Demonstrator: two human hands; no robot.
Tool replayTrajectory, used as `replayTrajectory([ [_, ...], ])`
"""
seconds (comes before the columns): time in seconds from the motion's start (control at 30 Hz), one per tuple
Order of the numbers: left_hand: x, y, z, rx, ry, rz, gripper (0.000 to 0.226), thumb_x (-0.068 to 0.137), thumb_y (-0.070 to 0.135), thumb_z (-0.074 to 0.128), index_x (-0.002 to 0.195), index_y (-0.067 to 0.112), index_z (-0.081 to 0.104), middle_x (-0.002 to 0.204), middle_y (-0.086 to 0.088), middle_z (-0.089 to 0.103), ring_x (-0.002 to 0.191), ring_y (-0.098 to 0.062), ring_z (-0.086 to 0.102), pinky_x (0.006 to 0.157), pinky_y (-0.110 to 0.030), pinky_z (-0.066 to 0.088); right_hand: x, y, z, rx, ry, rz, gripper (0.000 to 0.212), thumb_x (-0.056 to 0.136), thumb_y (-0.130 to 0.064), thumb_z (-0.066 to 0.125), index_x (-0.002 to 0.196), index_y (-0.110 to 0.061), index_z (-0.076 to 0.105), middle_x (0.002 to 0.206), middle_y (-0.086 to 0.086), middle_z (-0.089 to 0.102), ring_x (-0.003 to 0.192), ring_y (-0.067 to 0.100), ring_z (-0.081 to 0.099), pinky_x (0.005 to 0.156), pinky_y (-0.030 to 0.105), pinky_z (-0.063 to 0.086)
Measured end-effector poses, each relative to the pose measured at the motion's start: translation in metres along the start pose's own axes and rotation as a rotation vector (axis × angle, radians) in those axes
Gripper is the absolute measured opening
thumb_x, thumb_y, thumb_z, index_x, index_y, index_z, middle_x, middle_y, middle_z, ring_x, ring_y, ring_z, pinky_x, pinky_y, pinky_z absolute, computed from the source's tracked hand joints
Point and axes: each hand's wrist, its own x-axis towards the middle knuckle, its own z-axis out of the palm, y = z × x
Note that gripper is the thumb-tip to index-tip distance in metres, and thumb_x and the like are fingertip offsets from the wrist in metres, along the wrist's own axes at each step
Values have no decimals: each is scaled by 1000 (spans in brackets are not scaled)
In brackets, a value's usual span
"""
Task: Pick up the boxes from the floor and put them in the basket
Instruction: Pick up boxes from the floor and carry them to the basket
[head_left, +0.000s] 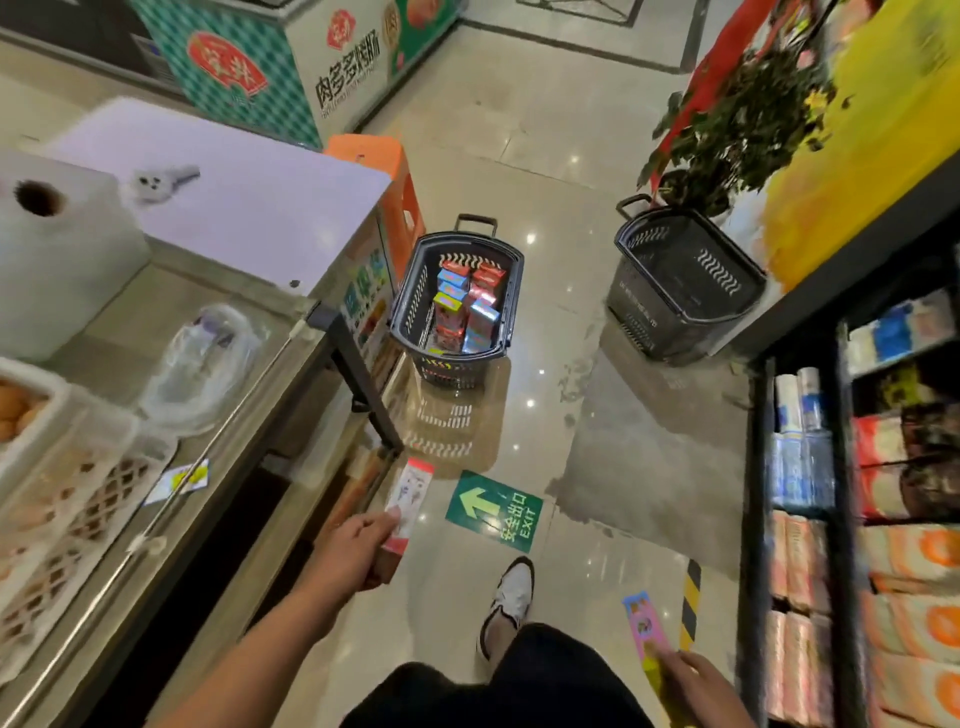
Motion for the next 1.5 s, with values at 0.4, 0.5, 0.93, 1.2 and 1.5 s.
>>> replayTrajectory([
  [0.4, 89, 72, 22, 60, 189, -296, 40, 89, 43, 73, 77, 5, 78, 66, -7, 74, 67, -26, 70, 67, -30, 46, 86, -296, -116, 178, -43, -257, 27, 89, -54, 63, 107, -35, 67, 106, -2, 72, 95, 21, 69, 72, 38, 56],
  [0.5, 136, 109, 29, 65, 191, -324, 39, 87, 50, 72, 88, 11, 78, 75, -4, 77, 75, -24, 74, 72, -32, 52, 110, -353, -109, 160, -93, -262, 21, 91, -51, 61, 105, -35, 68, 103, -4, 73, 96, 20, 68, 72, 37, 56],
  [0.93, 346, 343, 84, -60, 49, -253, 41, 85, 60, 67, 102, 22, 70, 94, -7, 75, 87, -25, 73, 72, -39, 63, 206, -570, -93, 20, -257, -301, 13, 95, -36, 64, 104, -29, 70, 70, -15, 70, 60, -5, 64, 55, 17, 48],
  [1.2, 431, 346, 123, -432, 223, -431, 41, 95, 53, 59, 108, 16, 71, 78, -3, 76, 64, -16, 72, 77, -44, 60, 318, -705, -50, -283, -361, -421, 46, 77, -64, 63, 98, -24, 73, 82, -10, 71, 79, 9, 66, 73, 25, 52],
  [1.5, 578, 334, 181, -720, 244, -583, 51, 91, 67, 52, 115, 25, 68, 107, -8, 77, 96, -27, 74, 80, -41, 61, 431, -785, 41, -444, -343, -488, 51, 82, -65, 58, 79, -15, 60, 71, 1, 63, 73, 26, 60, 68, 40, 47],
])
